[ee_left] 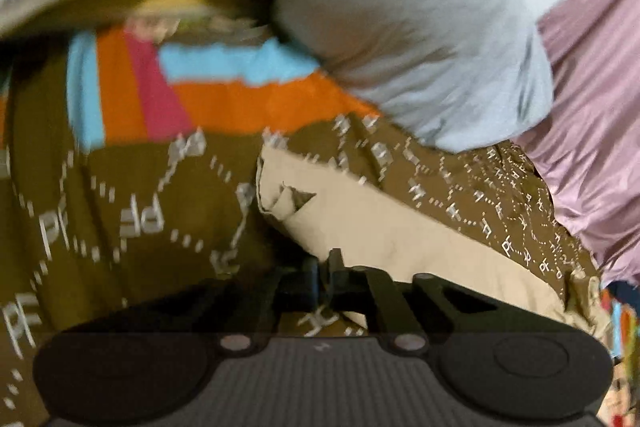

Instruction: Fold large clothes

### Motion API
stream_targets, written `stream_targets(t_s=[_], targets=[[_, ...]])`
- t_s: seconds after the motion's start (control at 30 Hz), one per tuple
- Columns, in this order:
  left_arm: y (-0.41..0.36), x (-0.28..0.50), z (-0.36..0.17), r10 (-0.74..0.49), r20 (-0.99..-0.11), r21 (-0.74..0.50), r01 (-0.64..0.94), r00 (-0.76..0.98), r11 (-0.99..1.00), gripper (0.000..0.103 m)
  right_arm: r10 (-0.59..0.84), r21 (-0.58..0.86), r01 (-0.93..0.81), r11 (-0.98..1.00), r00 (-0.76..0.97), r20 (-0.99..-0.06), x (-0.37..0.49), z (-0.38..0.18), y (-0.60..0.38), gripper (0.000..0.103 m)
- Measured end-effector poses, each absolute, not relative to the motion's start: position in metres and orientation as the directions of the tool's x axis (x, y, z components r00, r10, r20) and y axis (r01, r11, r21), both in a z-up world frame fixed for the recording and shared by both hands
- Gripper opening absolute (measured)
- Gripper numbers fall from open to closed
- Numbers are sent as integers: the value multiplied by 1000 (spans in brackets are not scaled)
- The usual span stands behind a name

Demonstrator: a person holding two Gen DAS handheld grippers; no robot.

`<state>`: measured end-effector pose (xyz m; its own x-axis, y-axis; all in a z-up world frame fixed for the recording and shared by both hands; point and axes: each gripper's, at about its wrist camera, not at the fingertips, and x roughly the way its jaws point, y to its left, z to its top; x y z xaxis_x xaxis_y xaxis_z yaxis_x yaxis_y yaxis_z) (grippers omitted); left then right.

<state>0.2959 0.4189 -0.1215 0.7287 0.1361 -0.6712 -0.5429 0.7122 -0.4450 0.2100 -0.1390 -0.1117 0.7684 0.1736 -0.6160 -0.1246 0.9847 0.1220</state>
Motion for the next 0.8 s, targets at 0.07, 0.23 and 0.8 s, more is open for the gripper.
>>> stream_targets(t_s=[0.07,0.23,0.8], targets=[[405,301,-102,173,-636,-404,-515,752,756,0,182,133,-127,983,768,-613,209,-112,-140,102],[346,319,-36,164,-466,-310,-334,869,890,0,208,166,-135,977,779,-591,208,-109,-148,102],[37,342,30,-426,-379,-18,454,821,891,0,375,508,-132,851,830,-412,325,-38,-268,97]])
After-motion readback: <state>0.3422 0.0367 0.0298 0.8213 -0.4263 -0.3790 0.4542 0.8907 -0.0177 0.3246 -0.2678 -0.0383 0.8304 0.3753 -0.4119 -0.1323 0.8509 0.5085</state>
